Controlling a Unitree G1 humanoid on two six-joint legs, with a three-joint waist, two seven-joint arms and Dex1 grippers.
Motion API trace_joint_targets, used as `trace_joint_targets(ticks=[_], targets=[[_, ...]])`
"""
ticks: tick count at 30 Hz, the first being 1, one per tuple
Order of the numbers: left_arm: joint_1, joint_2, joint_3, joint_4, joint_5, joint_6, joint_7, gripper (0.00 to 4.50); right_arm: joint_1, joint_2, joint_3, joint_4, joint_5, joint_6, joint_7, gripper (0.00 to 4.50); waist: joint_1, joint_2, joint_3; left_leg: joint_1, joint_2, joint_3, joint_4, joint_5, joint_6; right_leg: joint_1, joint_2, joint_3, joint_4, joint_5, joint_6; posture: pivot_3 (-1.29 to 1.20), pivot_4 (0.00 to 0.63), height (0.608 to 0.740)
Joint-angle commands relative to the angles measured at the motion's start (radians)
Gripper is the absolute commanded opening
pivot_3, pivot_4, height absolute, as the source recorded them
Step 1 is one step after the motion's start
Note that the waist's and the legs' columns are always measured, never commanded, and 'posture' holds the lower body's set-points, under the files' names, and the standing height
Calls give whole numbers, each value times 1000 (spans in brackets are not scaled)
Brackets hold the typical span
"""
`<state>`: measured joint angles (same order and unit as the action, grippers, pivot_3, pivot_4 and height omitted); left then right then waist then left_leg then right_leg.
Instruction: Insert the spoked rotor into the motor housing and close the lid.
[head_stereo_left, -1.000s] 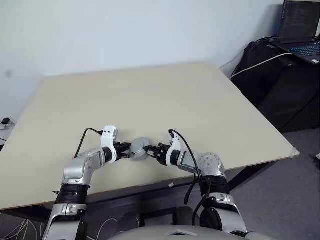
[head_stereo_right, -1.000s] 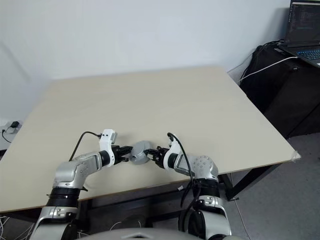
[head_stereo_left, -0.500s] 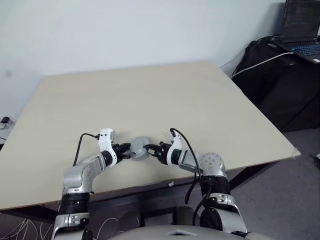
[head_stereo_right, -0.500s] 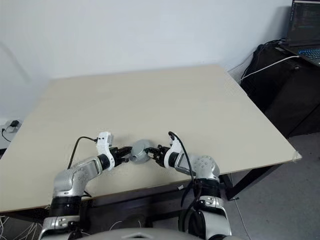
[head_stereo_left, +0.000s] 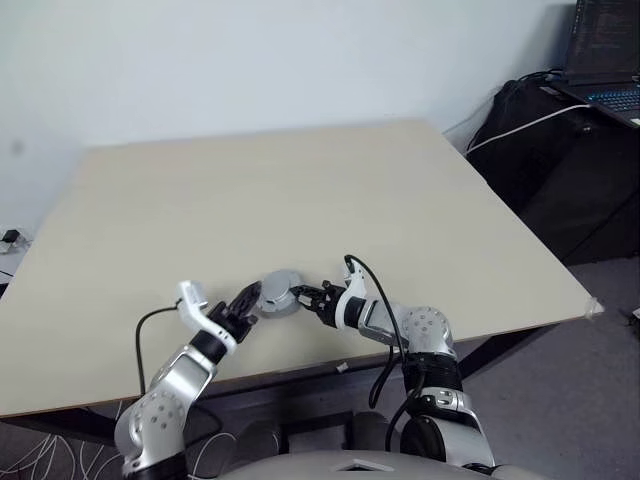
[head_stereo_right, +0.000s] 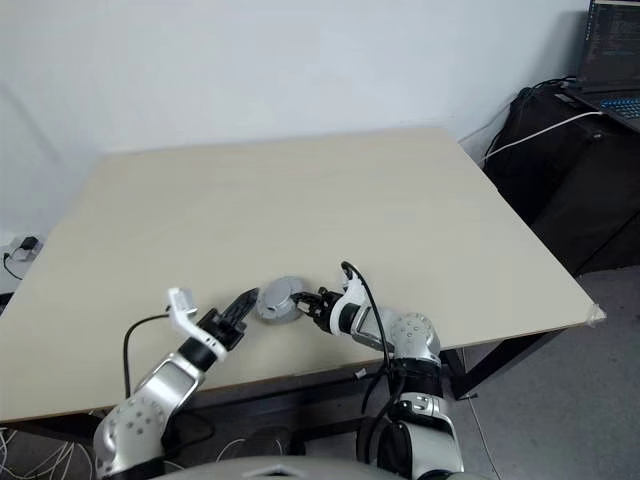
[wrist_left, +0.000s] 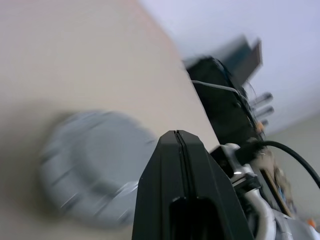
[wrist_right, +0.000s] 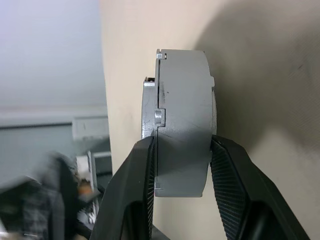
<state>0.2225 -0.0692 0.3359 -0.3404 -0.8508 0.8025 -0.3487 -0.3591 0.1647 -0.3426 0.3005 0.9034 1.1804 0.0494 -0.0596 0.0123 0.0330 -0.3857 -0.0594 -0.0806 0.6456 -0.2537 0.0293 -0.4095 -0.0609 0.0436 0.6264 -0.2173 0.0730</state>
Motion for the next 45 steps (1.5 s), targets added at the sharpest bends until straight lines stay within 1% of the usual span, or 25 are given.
trace_joint_targets(ticks=[1,6,7,12,17,21,23,28,31,39,42,44,45], targets=[[83,-123,-14,-1,-120,-24,22,837,-27,101,-32,-101,116,-6,0,1308,0,-1,3,0,0,0,0,0,0,0,0,0,0,-3,2,0,0,740],[170,-144,-47,23,-215,-87,23,2459,-22,107,-27,-167,204,10,-48,1308,0,-2,5,0,0,1,1,-1,2,0,-1,1,-1,-3,1,0,0,740],[177,-143,-55,25,-234,-98,20,2880,-19,106,-22,-174,218,11,-56,1308,3,-3,6,0,0,1,1,-1,2,0,-1,0,-1,-4,1,0,0,740],[191,-134,-89,41,-304,-140,15,4483,-3,99,9,-198,270,25,-82,1308,7,-1,7,0,1,1,2,-2,-1,0,-1,-1,0,-4,1,0,0,740],[177,-121,-131,67,-343,-172,4,4500,32,91,48,-218,304,70,-98,1308,6,-1,8,0,1,2,1,-1,2,0,0,0,-1,-4,0,0,0,740],[139,-107,-134,104,-381,-196,4,4500,53,85,68,-236,334,117,-111,1308,9,-1,8,0,1,2,1,-1,2,0,0,0,0,-2,-3,0,0,740],[120,-106,-139,113,-397,-210,4,4500,62,83,74,-244,345,141,-118,1308,9,-1,8,0,1,2,1,-1,2,0,0,0,0,-3,-1,0,0,740],[102,-95,-176,123,-421,-232,-14,4500,75,72,70,-236,355,178,-139,1308,9,-1,7,0,0,2,2,-1,2,1,0,0,0,-4,0,0,0,740],[97,-80,-194,130,-429,-239,-23,4500,86,69,67,-226,352,203,-151,1308,10,-1,7,0,0,2,1,-1,2,1,0,0,0,-2,-3,0,0,740],[101,-77,-210,137,-447,-263,-26,4500,87,70,59,-218,352,236,-154,1308,9,-1,7,0,0,3,2,-1,3,1,1,1,0,-2,-3,0,0,740],[104,-81,-208,140,-456,-268,-23,3898,84,69,56,-213,354,236,-157,1308,9,-1,7,0,0,3,2,0,3,1,1,1,0,-3,-1,0,0,740],[104,-81,-208,142,-458,-270,-23,3208,84,68,52,-209,359,231,-160,1308,9,-1,7,0,0,3,2,0,3,2,1,1,0,-3,-1,0,0,740],[105,-81,-209,142,-459,-272,-22,2939,85,67,49,-208,362,227,-162,1308,9,-1,7,0,0,3,2,0,3,1,1,1,0,-3,-1,0,0,740]])
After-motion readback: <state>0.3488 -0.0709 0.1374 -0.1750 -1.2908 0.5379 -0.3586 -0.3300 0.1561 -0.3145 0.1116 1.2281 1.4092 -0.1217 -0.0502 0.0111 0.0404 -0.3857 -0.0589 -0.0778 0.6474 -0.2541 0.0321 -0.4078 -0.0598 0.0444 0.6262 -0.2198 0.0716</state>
